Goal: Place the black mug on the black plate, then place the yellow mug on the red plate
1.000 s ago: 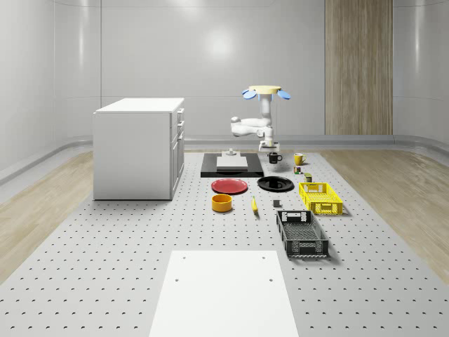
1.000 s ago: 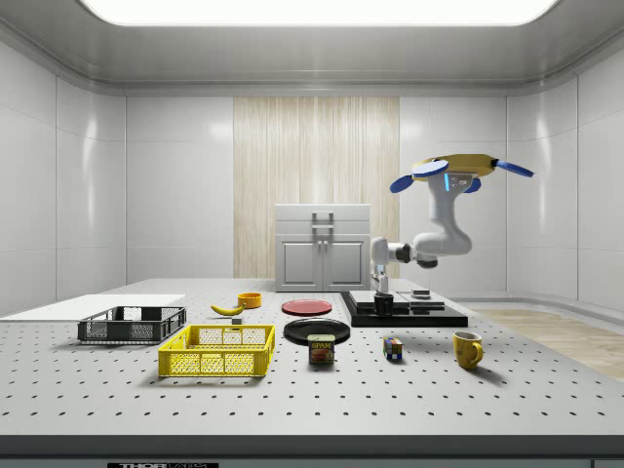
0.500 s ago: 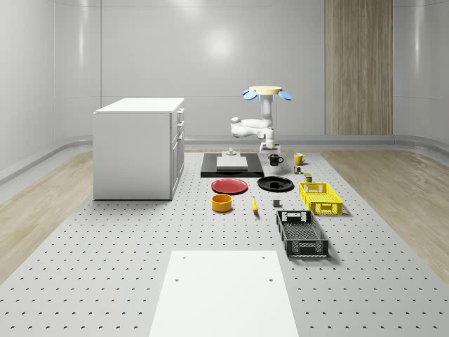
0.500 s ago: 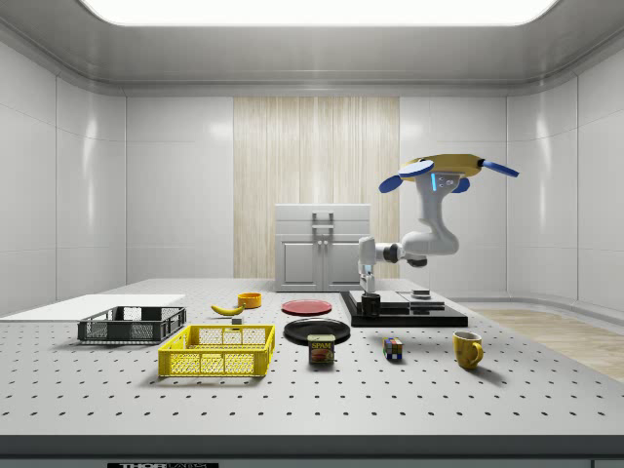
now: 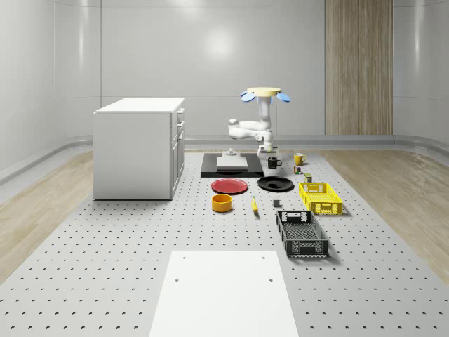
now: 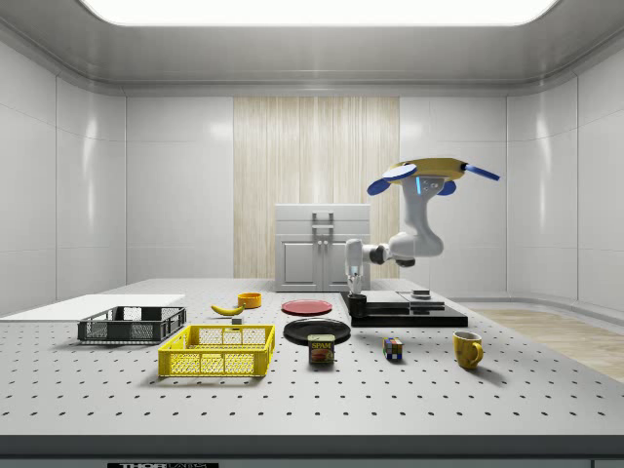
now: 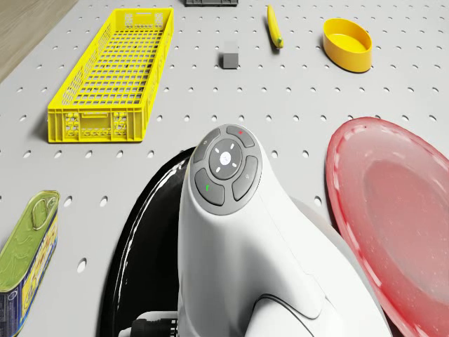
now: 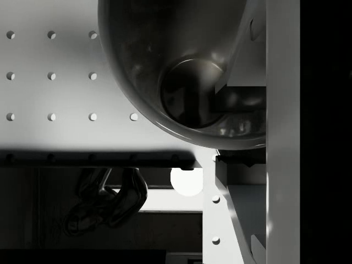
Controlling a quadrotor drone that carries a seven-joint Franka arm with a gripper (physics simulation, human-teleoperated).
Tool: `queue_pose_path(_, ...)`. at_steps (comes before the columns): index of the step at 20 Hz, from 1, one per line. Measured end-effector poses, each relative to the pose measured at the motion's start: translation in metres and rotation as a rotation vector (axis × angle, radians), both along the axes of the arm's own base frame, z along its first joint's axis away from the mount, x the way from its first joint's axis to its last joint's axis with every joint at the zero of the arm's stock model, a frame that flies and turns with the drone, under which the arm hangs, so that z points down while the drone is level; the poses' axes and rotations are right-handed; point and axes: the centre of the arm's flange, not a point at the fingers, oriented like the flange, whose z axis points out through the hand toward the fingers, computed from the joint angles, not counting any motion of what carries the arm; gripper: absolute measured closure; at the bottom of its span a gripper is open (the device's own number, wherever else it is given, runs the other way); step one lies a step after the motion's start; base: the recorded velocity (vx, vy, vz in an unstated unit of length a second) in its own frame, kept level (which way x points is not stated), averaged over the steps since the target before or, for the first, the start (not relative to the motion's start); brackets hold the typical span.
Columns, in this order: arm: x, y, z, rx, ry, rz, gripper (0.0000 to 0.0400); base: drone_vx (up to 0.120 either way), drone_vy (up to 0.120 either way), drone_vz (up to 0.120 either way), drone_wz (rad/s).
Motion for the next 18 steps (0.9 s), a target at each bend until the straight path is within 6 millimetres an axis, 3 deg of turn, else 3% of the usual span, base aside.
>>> queue_pose_path(3, 0.0, 0.0, 0.0, 0.0, 0.0, 0.0, 0.029, 0.12, 0.0, -0.093, 0.0)
queue_pose_path(18, 0.0, 0.0, 0.0, 0.0, 0.0, 0.0, 0.029, 0.12, 0.0, 0.0, 0.0)
